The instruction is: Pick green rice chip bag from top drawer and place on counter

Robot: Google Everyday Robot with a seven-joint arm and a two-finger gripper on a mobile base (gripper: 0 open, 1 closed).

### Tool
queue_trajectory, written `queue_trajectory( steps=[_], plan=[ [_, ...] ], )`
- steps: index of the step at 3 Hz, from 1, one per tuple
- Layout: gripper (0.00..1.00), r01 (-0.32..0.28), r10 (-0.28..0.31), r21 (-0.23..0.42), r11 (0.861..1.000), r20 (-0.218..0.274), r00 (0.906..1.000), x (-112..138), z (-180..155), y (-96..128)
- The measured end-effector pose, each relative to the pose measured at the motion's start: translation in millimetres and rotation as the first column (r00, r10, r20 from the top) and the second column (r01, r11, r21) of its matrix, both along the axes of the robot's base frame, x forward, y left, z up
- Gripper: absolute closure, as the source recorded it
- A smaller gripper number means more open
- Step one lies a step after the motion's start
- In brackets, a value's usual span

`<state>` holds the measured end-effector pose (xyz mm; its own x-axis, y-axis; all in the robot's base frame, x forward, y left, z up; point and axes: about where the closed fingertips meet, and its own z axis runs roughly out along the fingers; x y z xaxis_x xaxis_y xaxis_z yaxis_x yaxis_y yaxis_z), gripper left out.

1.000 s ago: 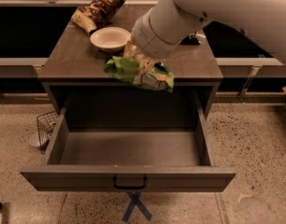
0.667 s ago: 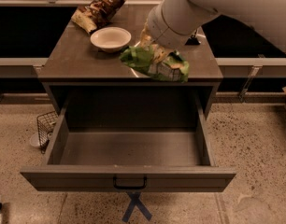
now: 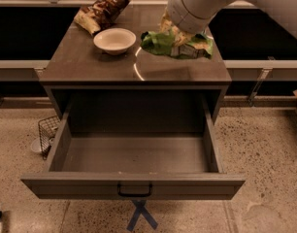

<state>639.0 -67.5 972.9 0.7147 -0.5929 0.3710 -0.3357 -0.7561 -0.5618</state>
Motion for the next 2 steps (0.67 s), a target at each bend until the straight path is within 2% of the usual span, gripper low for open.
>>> queue_trajectory(
  steps=[1, 2],
  plan=[
    [1.00, -0.009, 0.009, 0.023, 1.000, 0.001, 1.0000, 25.0, -20.0, -6.3],
    [0.74, -0.050, 0.046, 0.105, 0.993, 0.040, 0.9982, 64.7, -49.2, 0.6]
  ],
)
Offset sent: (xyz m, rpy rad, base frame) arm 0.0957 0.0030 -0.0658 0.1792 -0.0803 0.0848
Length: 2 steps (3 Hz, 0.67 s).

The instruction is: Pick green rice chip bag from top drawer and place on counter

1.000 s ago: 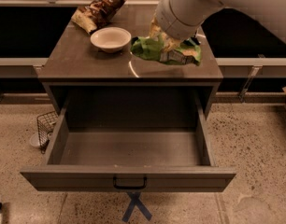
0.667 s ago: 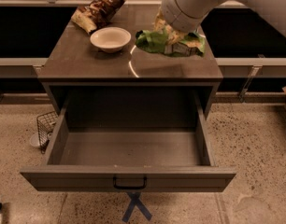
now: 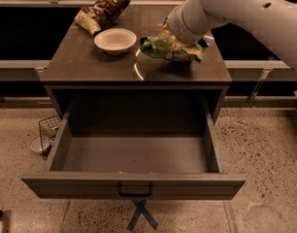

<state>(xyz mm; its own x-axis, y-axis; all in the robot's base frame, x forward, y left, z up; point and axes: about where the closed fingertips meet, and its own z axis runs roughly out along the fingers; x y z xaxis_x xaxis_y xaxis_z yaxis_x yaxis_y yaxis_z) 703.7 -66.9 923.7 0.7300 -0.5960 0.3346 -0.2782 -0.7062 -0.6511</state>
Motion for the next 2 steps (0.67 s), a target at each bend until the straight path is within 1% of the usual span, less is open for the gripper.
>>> queue_trajectory(
  steps=[1, 2],
  plan=[
    [0.52, -0.002, 0.002, 0.043, 0.999, 0.015, 0.9999, 20.6, -15.4, 4.6],
    [0.28, -0.005, 0.005, 0.079, 0.997, 0.004, 1.0000, 28.9, -20.8, 9.8]
  ],
)
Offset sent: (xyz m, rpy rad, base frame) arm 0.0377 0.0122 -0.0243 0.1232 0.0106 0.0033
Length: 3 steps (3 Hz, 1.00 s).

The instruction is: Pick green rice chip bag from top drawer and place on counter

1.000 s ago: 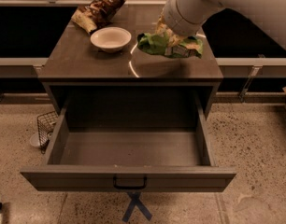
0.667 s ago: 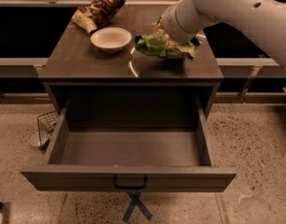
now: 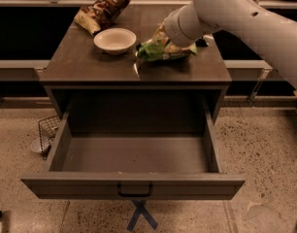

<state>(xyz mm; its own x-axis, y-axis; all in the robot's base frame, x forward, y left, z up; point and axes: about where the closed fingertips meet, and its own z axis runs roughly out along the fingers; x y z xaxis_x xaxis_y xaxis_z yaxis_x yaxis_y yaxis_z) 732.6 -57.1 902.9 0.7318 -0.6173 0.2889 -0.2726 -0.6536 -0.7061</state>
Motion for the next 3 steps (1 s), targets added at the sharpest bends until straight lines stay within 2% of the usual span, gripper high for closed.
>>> queue_trajectory(
  steps=[1, 2, 3],
  plan=[
    [0.05, 0.032, -0.032, 0.070, 0.997, -0.008, 0.9995, -5.0, 6.5, -3.9],
    [0.00, 0.064, -0.063, 0.200, 0.978, -0.014, 0.9979, -18.3, 20.4, -11.4],
    [0.00, 0.134, -0.143, 0.284, 0.949, 0.014, 0.9896, -44.2, 49.7, -35.8]
  ],
)
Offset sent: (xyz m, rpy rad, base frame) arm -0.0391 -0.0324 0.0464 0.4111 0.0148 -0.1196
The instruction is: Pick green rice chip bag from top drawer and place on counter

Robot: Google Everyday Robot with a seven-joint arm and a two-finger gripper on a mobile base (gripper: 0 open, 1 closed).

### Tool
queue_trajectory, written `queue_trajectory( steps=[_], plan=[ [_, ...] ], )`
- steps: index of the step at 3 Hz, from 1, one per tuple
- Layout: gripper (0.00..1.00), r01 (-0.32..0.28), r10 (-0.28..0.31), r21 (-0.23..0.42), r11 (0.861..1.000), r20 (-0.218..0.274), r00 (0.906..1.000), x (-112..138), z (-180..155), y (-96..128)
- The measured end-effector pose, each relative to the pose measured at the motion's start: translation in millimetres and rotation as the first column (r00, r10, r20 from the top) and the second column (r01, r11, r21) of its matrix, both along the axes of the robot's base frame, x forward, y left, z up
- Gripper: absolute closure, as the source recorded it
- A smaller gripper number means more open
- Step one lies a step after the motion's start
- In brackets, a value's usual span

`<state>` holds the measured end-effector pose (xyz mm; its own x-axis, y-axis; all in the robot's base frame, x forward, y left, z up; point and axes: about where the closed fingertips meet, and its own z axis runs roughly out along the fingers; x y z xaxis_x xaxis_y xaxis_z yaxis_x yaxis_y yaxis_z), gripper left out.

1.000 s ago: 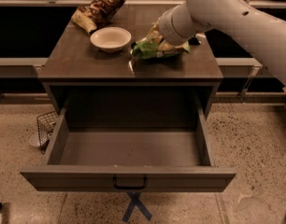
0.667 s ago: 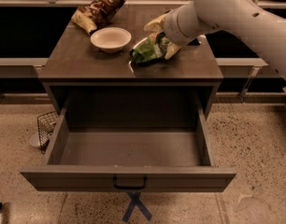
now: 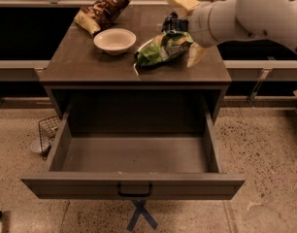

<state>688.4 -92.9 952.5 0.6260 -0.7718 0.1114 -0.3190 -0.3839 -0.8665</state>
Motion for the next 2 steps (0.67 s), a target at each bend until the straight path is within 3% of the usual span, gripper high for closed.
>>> queue_trajectory(
  steps=[1, 2],
  plan=[
    [0.00, 0.130, -0.130, 0.005, 0.992, 0.070, 0.9891, -32.5, 35.9, -31.4],
    [0.00, 0.159, -0.160, 0.016, 0.987, 0.079, 0.9839, -44.4, 48.7, -30.2]
  ],
)
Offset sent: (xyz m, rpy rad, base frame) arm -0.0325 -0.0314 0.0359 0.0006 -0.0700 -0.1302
